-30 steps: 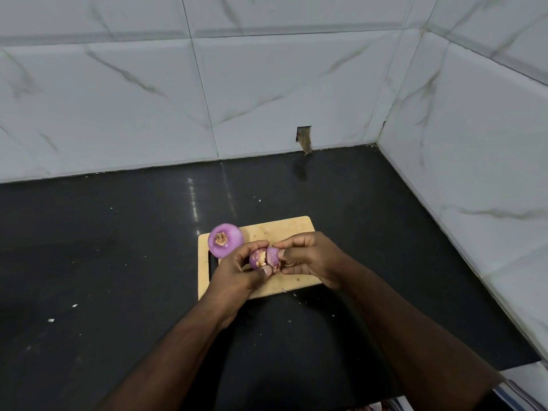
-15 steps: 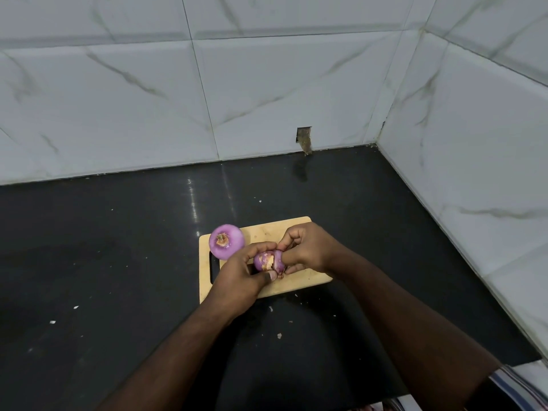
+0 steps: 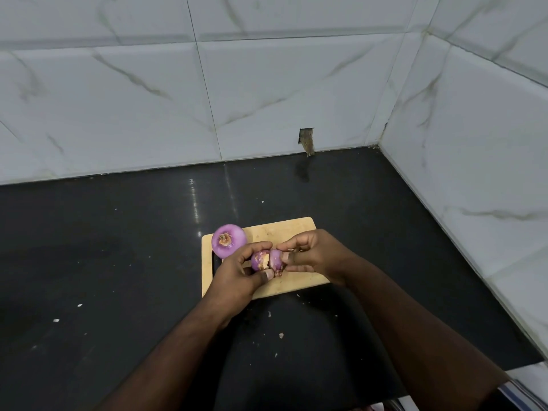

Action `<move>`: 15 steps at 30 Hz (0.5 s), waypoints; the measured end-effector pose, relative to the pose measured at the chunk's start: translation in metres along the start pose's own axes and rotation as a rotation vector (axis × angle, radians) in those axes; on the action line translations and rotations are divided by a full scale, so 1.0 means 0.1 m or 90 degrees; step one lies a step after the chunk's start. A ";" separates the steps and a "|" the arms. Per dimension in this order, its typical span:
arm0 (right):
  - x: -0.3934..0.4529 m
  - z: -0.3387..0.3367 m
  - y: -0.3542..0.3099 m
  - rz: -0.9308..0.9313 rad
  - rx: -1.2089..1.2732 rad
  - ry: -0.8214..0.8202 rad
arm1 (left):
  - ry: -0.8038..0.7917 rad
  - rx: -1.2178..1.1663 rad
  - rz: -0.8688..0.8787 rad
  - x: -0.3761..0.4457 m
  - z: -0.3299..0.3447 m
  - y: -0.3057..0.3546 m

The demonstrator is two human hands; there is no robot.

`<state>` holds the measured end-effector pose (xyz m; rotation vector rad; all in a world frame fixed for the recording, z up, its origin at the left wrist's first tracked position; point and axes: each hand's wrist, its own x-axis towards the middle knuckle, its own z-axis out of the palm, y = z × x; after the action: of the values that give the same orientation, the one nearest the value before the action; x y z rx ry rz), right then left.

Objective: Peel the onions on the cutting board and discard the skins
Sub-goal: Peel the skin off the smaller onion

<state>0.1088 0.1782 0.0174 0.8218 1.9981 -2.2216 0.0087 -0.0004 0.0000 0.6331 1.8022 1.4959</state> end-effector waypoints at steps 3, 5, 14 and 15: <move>0.02 0.01 0.03 0.004 -0.005 0.019 | -0.003 -0.005 -0.005 -0.02 0.01 0.01; 0.02 0.01 0.04 0.012 0.011 0.016 | -0.010 -0.004 -0.007 -0.03 0.01 0.03; -0.02 0.05 0.04 -0.037 0.011 -0.020 | -0.018 -0.114 -0.068 -0.01 -0.04 -0.03; -0.03 0.05 0.04 -0.042 0.010 -0.034 | -0.019 -0.133 -0.077 -0.01 -0.05 -0.03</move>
<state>0.1109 0.1715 0.0155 0.6999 2.0158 -2.2706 0.0059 -0.0044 -0.0023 0.4343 1.6056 1.5574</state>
